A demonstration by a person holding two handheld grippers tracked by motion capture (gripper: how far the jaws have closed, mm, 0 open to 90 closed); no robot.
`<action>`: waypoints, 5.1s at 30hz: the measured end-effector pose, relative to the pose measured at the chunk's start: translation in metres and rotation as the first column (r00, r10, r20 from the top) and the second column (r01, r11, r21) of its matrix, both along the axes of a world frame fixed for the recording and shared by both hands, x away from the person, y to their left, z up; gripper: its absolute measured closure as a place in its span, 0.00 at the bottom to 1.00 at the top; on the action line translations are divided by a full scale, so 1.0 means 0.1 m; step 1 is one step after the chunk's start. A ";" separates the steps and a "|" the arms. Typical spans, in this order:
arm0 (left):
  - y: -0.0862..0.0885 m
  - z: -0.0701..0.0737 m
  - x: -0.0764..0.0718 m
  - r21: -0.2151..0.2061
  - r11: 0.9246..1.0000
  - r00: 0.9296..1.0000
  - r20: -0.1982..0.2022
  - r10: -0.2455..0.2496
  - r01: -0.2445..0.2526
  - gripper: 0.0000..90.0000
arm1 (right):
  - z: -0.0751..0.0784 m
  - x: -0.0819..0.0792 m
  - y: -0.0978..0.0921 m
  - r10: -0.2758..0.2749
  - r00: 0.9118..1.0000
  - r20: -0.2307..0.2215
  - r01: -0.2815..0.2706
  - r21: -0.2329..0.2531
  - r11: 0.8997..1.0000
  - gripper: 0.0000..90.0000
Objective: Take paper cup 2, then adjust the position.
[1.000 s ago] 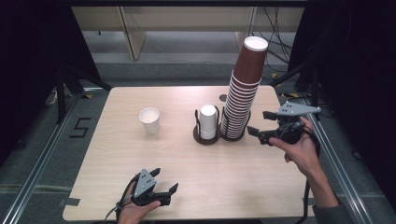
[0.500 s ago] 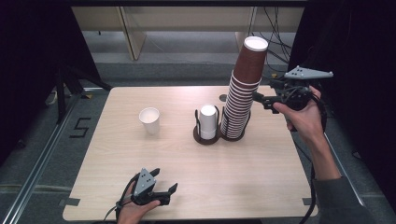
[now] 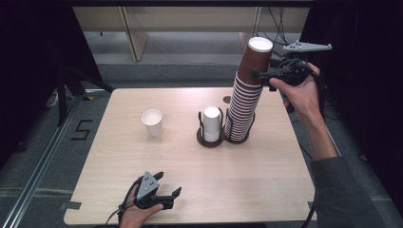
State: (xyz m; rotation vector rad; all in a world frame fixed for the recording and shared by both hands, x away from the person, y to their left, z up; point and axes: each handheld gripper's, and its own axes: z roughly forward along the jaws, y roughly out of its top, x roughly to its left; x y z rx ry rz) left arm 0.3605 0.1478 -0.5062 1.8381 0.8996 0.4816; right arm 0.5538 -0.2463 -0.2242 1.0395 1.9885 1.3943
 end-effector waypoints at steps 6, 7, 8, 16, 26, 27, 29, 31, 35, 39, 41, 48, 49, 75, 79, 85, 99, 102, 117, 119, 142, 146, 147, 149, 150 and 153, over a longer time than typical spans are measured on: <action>-0.02 -0.01 0.00 -0.010 1.000 1.000 0.004 -0.004 0.004 0.16 | 0.04 0.11 0.10 -0.013 1.000 0.005 0.013 -0.003 1.000 0.16; -0.02 -0.01 0.00 -0.010 1.000 1.000 0.004 -0.004 0.004 0.16 | 0.05 0.13 0.10 -0.011 1.000 -0.001 0.011 -0.002 1.000 0.17; -0.02 -0.01 0.00 -0.011 1.000 1.000 0.003 -0.004 0.004 0.16 | 0.05 0.15 0.12 -0.014 1.000 0.001 0.014 0.004 1.000 0.17; -0.02 -0.01 0.00 -0.008 1.000 1.000 0.003 -0.006 0.006 0.16 | 0.05 0.22 0.17 -0.018 1.000 -0.005 0.018 0.011 1.000 0.17; -0.02 -0.01 0.00 -0.002 1.000 1.000 0.002 -0.005 0.005 0.16 | 0.10 0.25 0.19 -0.023 1.000 -0.014 0.023 -0.005 1.000 0.20; -0.02 -0.01 0.00 0.001 1.000 1.000 0.001 -0.006 0.006 0.16 | 0.10 0.25 0.19 -0.022 1.000 -0.012 0.022 -0.006 1.000 0.20; -0.02 -0.01 0.00 0.006 1.000 1.000 -0.001 -0.006 0.006 0.16 | 0.13 0.24 0.19 -0.022 1.000 0.000 0.022 0.004 1.000 0.20; -0.02 -0.01 -0.01 0.007 1.000 1.000 -0.001 -0.007 0.007 0.16 | 0.18 0.23 0.18 -0.020 1.000 0.009 0.019 0.011 1.000 0.20; -0.03 -0.02 0.00 -0.001 1.000 1.000 0.002 -0.012 0.012 0.16 | 0.29 0.21 0.18 -0.019 1.000 0.021 0.019 0.020 1.000 0.20; -0.03 -0.03 0.00 0.001 1.000 1.000 0.000 -0.016 0.016 0.16 | 0.46 0.17 0.20 -0.028 0.998 0.058 0.026 0.028 0.999 0.20; -0.03 -0.03 0.00 0.002 1.000 1.000 0.000 -0.018 0.018 0.16 | 0.49 0.16 0.20 -0.028 0.998 0.052 0.026 0.032 0.999 0.20; -0.04 -0.03 0.00 0.003 1.000 1.000 -0.001 -0.018 0.018 0.16 | 0.65 0.12 0.20 -0.036 0.996 0.081 0.031 0.053 0.998 0.20; -0.04 -0.03 0.00 0.000 1.000 1.000 0.000 -0.023 0.023 0.16 | 0.68 0.12 0.19 -0.035 0.996 0.086 0.030 0.060 0.998 0.20; -0.04 -0.03 0.00 0.024 0.999 1.000 -0.005 -0.029 0.029 0.16 | 0.85 -0.20 -0.34 -0.083 0.990 0.113 0.076 0.066 0.995 0.20; -0.05 -0.03 0.00 0.021 0.999 1.000 -0.001 -0.025 0.025 0.16 | 0.80 -0.31 -0.49 -0.094 0.990 0.110 0.088 0.055 0.995 0.20; -0.04 -0.02 0.00 0.013 1.000 1.000 0.016 -0.022 0.022 0.16 | 0.60 -0.50 -0.67 -0.124 0.988 0.088 0.122 0.026 0.992 0.20; -0.05 -0.01 0.01 0.023 1.000 1.000 0.016 -0.013 0.013 0.16 | -0.12 -0.90 -0.62 -0.075 0.996 0.052 0.077 -0.037 0.996 0.20; -0.04 -0.02 0.02 0.015 1.000 1.000 0.017 -0.010 0.010 0.16 | -0.28 -0.94 -0.57 -0.056 0.998 0.040 0.057 -0.029 0.998 0.20; 0.00 -0.03 0.04 0.002 1.000 1.000 0.024 0.011 -0.011 0.16 | -1.13 -1.13 -0.07 0.112 0.993 -0.034 -0.112 0.026 0.993 0.20; 0.00 -0.03 0.05 -0.002 1.000 1.000 0.027 0.011 -0.011 0.16 | -1.23 -1.13 0.00 0.139 0.990 -0.035 -0.138 0.027 0.990 0.20; 0.07 -0.03 0.04 -0.029 0.999 0.998 0.039 0.039 -0.038 0.16 | -1.84 -1.20 0.53 0.304 0.947 -0.104 -0.307 -0.017 0.952 0.20; 0.06 -0.02 0.03 -0.040 0.999 0.999 0.043 0.032 -0.030 0.16 | -1.88 -1.22 0.62 0.312 0.943 -0.119 -0.313 0.009 0.950 0.20; 0.05 -0.03 0.03 -0.051 0.998 0.999 0.050 0.022 -0.020 0.16 | -1.88 -1.21 0.62 0.329 0.938 -0.113 -0.332 -0.006 0.943 0.20; 0.02 -0.02 0.02 -0.081 0.997 0.998 0.057 0.013 -0.009 0.16 | -1.90 -1.21 0.67 0.331 0.937 -0.110 -0.333 -0.002 0.943 0.20; 0.01 -0.01 0.01 -0.083 0.997 0.998 0.058 0.008 -0.003 0.16 | -1.92 -1.21 0.70 0.347 0.931 -0.112 -0.348 0.014 0.937 0.20; -0.05 0.01 0.01 -0.120 0.992 0.997 0.078 -0.019 0.029 0.16 | -1.94 -1.22 0.76 0.353 0.929 -0.113 -0.354 0.016 0.935 0.20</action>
